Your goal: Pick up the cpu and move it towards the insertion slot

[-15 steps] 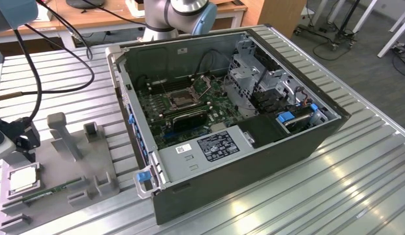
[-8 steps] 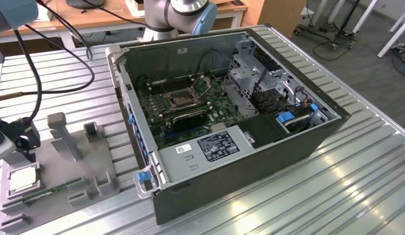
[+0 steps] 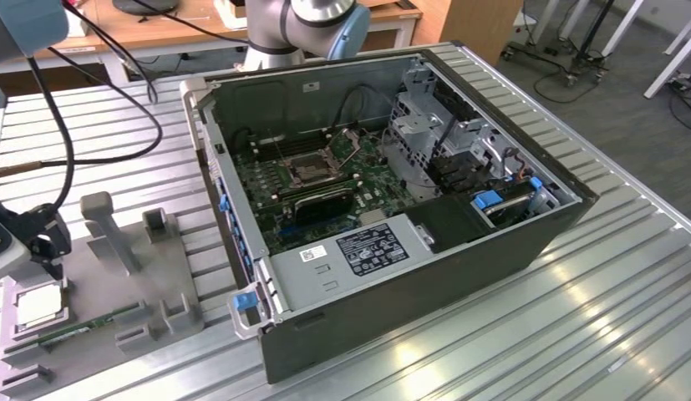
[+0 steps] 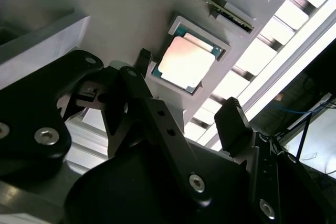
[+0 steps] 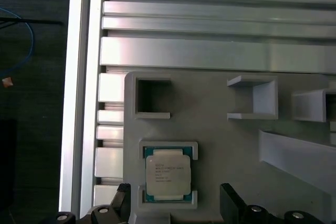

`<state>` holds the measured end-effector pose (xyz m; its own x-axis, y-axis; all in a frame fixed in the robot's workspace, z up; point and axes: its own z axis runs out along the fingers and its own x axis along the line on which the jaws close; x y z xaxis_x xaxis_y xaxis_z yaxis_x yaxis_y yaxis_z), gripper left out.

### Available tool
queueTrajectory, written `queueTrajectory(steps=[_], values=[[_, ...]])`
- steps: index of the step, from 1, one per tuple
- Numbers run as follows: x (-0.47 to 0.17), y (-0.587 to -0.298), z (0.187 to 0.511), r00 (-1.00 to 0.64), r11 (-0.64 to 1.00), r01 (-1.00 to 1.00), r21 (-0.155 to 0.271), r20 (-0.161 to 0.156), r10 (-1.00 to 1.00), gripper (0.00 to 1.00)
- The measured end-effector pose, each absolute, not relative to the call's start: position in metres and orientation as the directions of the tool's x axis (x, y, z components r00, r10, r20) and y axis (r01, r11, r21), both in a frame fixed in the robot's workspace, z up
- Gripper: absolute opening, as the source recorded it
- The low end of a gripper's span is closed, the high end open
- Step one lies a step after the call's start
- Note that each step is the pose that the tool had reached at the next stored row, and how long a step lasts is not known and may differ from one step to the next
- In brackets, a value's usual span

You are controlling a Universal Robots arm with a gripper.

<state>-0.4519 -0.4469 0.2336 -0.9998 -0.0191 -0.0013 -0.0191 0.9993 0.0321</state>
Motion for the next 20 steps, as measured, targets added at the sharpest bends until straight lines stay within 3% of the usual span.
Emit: queueTrajectory(steps=[20], values=[[-0.4519,-0.4470,0.2293,-1.000,0.999,-0.019,0.032,-0.001,-0.019,0.76]])
